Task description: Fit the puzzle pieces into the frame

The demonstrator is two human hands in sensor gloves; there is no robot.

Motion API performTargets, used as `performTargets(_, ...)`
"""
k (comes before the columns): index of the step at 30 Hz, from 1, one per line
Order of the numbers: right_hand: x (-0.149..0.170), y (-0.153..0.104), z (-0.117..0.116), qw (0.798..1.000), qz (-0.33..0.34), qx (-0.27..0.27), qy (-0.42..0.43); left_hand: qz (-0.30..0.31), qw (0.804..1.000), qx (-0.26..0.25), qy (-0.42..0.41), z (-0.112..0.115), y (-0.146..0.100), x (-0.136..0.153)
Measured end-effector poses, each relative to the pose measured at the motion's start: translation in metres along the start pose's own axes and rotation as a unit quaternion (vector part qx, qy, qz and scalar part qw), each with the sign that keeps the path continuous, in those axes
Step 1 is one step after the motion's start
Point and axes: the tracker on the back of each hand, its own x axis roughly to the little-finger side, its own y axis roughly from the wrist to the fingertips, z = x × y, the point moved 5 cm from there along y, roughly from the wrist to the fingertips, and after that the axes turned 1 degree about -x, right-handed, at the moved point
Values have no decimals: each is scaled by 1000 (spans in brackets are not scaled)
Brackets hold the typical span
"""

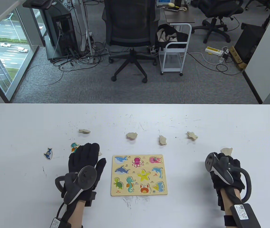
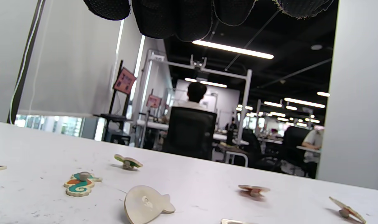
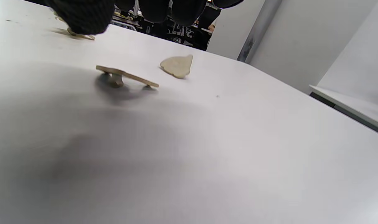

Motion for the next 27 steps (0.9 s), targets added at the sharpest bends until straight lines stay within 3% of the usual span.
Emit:
performTargets(9,-5,17,-35,999,-15,-43,8,-5,1000,6,3,3,1,3)
performTargets(13,-9,17,-34,999,-26,-25,-6,-6,1000,8,4,3,1,3)
performTargets(23,-8,16,-18,999,-42,8,18,-6,1000,10,7,3,1,2)
performTargets(27,-20,1,7,999,-4,40,34,-1,1000,5,-5,-1,0,-1)
